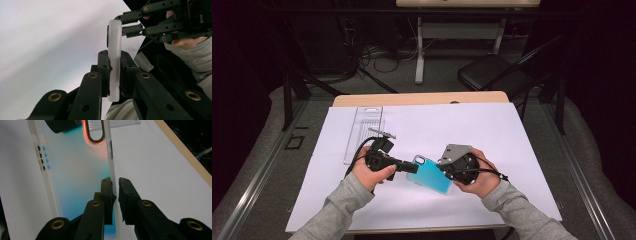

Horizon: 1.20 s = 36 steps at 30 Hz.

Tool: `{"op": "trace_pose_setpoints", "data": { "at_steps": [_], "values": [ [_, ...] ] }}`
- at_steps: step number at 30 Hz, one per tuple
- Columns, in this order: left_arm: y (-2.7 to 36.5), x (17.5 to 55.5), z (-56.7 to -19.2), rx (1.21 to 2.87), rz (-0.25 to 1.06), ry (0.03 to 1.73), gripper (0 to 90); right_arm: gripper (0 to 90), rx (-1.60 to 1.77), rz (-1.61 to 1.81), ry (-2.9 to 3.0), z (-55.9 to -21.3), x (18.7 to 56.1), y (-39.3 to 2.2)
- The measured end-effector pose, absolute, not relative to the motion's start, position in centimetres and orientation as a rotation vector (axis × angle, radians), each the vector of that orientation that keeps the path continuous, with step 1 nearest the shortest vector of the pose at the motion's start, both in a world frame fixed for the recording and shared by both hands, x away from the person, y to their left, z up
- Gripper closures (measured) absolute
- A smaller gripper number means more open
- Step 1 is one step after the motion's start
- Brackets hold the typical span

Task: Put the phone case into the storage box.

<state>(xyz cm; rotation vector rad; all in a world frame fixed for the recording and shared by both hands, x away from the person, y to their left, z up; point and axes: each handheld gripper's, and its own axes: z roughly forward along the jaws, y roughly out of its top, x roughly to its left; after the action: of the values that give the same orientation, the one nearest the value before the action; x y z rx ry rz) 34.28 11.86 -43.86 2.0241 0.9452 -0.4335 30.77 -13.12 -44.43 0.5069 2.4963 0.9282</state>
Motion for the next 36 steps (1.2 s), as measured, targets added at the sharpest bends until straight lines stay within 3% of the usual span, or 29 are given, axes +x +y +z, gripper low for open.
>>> {"op": "trace_pose_setpoints", "data": {
  "at_steps": [36],
  "values": [
    [11.92, 34.31, -43.8, 2.013, -0.419, 0.944, 81.1, 87.4, 0.445, 0.88, 2.475, -44.39, 30.34, -12.88]
  ]
}}
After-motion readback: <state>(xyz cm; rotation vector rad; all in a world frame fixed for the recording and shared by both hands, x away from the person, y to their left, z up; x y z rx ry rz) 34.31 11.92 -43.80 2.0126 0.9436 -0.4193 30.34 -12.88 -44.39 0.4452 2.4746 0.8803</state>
